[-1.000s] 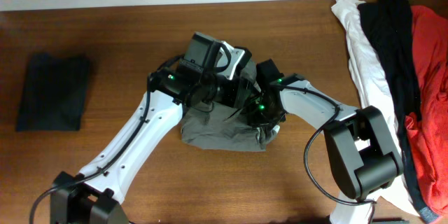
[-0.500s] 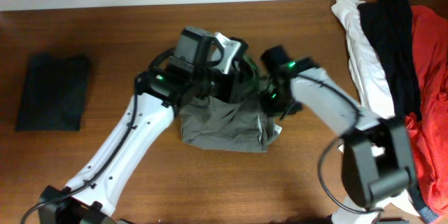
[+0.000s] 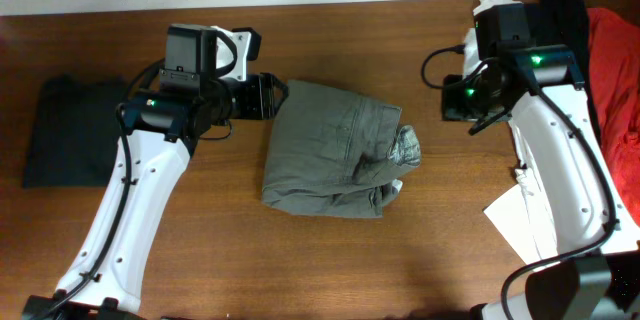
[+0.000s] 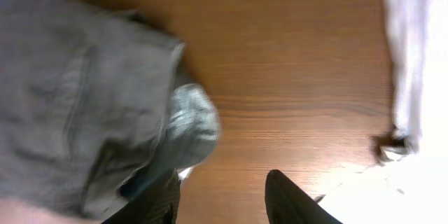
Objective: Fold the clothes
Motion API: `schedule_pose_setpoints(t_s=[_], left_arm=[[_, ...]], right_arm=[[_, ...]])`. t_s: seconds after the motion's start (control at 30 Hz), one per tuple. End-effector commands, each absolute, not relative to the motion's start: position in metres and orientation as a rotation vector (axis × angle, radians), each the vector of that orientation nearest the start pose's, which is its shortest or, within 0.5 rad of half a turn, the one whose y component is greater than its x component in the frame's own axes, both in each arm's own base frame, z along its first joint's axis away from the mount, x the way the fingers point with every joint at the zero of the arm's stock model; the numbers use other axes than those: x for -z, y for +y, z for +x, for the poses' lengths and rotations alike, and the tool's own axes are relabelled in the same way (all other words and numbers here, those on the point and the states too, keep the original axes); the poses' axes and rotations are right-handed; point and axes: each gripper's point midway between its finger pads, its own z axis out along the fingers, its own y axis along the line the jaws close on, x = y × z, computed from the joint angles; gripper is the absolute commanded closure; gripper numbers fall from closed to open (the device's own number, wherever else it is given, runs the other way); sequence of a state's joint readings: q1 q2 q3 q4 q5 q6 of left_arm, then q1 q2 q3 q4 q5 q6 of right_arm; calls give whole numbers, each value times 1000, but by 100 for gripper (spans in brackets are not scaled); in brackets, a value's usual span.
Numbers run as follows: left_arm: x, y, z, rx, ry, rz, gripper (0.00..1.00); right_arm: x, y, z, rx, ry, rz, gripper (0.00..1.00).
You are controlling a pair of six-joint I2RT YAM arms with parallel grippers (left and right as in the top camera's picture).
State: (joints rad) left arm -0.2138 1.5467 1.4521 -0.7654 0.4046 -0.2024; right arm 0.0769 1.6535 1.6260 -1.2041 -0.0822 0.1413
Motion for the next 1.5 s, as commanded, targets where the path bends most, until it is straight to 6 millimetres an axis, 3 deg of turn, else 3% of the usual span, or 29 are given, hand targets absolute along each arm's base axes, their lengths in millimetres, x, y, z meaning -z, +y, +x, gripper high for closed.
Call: schedule_pose_setpoints(t_s=[0.0, 0.23, 0.5, 0.6, 0.73, 0.77, 0.8, 0.87, 1.0, 1.1, 1.17, 1.23, 1.47], left_arm=[[-227, -147, 393, 588, 2487, 193, 44], [-174, -162, 392, 638, 2628, 211, 44], [-112, -190, 379, 662, 2799, 307, 44], [-84, -195, 366, 650, 2899, 347, 45], [-54, -191, 349, 632, 3034, 331, 45], [-48, -189, 345, 627, 3065, 326, 45], [-35, -185, 338, 604, 3127, 312, 45], [-25, -180, 332, 573, 3176, 303, 45], [-17, -172, 323, 516, 3238, 292, 46], [-16, -162, 315, 434, 3281, 288, 46], [-14, -152, 311, 345, 3310, 288, 46], [-14, -151, 309, 338, 3322, 285, 51], [-20, -154, 302, 376, 3343, 271, 53]], right_arm=[[-185, 75, 363, -348, 2853, -83, 51], [-137, 127, 346, -662, 2972, -253, 49], [-90, 149, 314, -731, 3125, -326, 48], [-72, 149, 290, -733, 3206, -333, 48], [-47, 137, 260, -687, 3311, -328, 55], [-38, 131, 254, -638, 3335, -323, 58], [-19, 114, 246, -482, 3381, -249, 60], [-5, 100, 244, -353, 3396, -155, 62], [9, 74, 253, -161, 3363, -14, 68], [11, 68, 267, -146, 3313, 13, 68], [13, 53, 278, -65, 3270, 77, 67], [14, 44, 284, -34, 3249, 122, 67], [6, 16, 307, 27, 3169, 228, 66]])
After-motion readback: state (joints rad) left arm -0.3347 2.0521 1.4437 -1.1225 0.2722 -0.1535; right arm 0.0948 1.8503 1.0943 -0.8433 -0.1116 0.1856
